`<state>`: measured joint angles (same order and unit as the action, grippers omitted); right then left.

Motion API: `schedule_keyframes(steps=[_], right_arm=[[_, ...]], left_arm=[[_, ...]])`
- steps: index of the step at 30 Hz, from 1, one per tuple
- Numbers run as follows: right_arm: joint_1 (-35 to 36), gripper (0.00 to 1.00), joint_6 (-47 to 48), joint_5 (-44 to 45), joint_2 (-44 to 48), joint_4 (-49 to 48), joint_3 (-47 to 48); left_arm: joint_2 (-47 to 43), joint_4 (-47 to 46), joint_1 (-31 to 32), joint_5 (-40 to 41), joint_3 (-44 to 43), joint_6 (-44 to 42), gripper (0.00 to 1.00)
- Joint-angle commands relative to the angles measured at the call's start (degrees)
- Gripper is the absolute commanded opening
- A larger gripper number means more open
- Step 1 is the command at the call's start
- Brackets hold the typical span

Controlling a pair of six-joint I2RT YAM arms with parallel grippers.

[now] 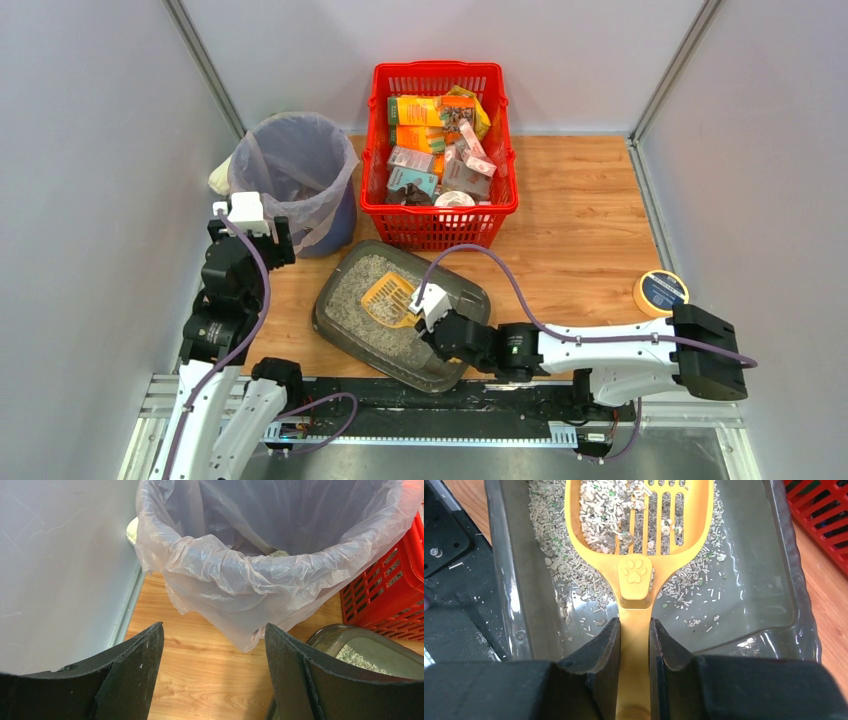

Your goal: Clean the litter box

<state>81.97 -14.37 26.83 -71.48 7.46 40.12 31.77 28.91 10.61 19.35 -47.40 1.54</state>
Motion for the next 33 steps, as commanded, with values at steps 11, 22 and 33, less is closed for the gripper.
schedule_keyframes(steps=[11,22,33], right_arm=[[1.7,0.0,0.48,3.55,-2.77,2.53,4.52],[3.27,0.0,5.4,8.07,0.98,-4.95,-0.99],[5.48,0.0,19.21,16.15,8.55,-13.27,-8.65]], left_arm=[[-0.57,-1.4,-0.33,-0.46,-0.15,-0.57,0.81],[-1.36,-2.27,-0.33,-0.46,0.37,-0.66,0.81],[-1.27,-2.36,-0.33,0.33,0.46,-1.19,0.81]])
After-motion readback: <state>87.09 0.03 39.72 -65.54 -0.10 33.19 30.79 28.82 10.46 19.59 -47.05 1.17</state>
